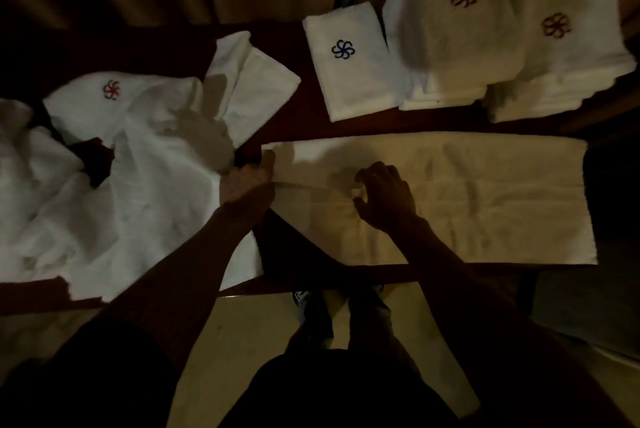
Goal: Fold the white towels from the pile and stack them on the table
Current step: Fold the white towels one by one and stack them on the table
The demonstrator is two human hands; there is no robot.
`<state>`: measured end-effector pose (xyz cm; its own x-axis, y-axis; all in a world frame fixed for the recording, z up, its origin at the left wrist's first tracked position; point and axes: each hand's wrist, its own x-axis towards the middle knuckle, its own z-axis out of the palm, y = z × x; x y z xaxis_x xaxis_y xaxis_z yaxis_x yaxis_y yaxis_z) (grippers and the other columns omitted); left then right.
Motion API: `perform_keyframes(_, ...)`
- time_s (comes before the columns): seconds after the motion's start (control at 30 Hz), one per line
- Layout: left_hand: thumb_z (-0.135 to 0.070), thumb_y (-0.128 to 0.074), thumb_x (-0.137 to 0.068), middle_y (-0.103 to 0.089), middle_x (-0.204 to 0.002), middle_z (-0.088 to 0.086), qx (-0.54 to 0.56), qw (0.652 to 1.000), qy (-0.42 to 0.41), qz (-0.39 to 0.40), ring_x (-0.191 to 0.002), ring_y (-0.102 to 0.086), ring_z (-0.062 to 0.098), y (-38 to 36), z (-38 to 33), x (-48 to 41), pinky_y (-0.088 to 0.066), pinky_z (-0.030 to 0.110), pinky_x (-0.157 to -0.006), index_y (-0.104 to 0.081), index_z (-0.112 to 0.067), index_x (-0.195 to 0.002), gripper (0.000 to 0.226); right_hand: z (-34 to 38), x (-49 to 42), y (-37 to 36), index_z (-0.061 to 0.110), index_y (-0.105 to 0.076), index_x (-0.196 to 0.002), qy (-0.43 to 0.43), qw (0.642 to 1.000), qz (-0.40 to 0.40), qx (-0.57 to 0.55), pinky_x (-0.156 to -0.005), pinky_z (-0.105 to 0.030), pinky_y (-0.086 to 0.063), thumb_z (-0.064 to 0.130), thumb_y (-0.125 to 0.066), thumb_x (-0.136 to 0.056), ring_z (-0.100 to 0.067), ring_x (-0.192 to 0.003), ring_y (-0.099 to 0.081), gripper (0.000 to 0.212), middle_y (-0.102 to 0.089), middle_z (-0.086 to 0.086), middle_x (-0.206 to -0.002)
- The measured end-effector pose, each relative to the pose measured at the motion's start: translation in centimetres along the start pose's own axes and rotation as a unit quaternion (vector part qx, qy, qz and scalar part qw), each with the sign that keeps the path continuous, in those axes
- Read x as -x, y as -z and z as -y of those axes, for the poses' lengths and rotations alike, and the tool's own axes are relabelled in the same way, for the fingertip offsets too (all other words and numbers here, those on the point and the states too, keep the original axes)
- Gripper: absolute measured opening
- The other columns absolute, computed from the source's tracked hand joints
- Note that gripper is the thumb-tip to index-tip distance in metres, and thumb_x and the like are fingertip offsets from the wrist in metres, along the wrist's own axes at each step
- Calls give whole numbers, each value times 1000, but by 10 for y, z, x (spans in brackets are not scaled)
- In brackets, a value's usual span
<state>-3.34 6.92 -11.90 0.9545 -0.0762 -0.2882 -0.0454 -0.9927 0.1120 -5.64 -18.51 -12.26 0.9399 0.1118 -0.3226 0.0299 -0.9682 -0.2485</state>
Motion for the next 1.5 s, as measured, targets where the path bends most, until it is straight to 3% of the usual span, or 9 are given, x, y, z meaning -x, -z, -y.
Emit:
perform_keyframes(0.37,-10,-51,-89,-66,-112,20,94,995,-24,-5,-98,-61,47,-3,14,-4,-50,51,-78,-58,-12,-126,38,3,-3,-17,23,-63,-113,-41,997,-44,-43,-90,-47,-55,27,-78,-84,-28,-120,-49,33,-56,-2,-123)
perform_keyframes(0.57,-12,-61,-79,-62,-118,17,68,997,-34,-15,-103,-61,44,-5,13,-2,-51,51,-81,-66,-12,-116,38,-2,-1,-22,24,-70,-96,-44,992,-79,-92,-85,-53,-54,23,-72,-88,-30,-118,-48,8,-57,0,-117)
perform_keyframes(0.77,-19,-48,-99,-63,-116,19,110,993,-23,-29,-102,-61,45,1,12,-2,-50,51,-83,-62,-10,-118,26,0,2,-27,17,-71,-96,-32,984,-139,-105,-87,-54,-52,21,-66,-92,-31,-113,-53,7,-63,-2,-110)
perform_keyframes(0.93,-22,-45,-103,-64,-113,22,92,995,-3,-29,-103,-61,45,3,12,-3,-49,51,-85,-56,-11,-131,32,-1,7,-31,13,-69,-94,19,977,-173,-123,-74,-46,-57,16,-67,-92,-25,-97,-60,4,-66,-5,-102)
perform_keyframes(1.07,-17,-48,-97,-65,-113,22,87,996,-27,-18,-100,-63,46,-5,16,-1,-52,54,-83,-63,-5,-117,27,-8,9,-34,13,-70,-92,41,983,-138,-113,-74,-42,-57,16,-66,-93,-23,-96,-59,5,-66,-4,-100)
perform_keyframes(1.17,-31,-29,-89,-65,-112,24,84,995,-36,-34,-100,-63,46,-8,18,-1,-52,54,-83,-65,-2,-114,53,-7,4,-31,13,-71,-96,51,981,-136,-125,-77,-42,-57,19,-67,-92,-22,-94,-62,8,-69,-3,-99)
perform_keyframes(1.23,-37,-20,-84,-61,-119,26,93,995,-15,-43,-103,-60,47,-11,17,-2,-49,53,-86,-61,1,-122,67,-3,-2,-29,12,-71,-106,25,973,-162,-162,-83,-41,-57,22,-67,-93,-22,-96,-64,16,-71,-5,-104)
perform_keyframes(1.37,-31,-44,-97,-56,-127,27,131,988,-2,-82,-107,-58,48,-18,11,-4,-50,54,-86,-56,2,-126,46,-3,-9,-32,16,-66,-117,-30,965,-205,-160,-93,-44,-54,30,-72,-87,-25,-121,-56,33,-64,-6,-126)
perform_keyframes(1.5,-35,-69,-91,-42,-149,21,163,984,-57,-48,-136,-42,40,-33,9,-5,-41,49,-110,-42,0,-146,71,-13,-10,-40,28,-45,-145,-33,993,-80,-80,-110,-60,-31,50,-71,-84,-32,-150,-20,70,-29,-8,-160)
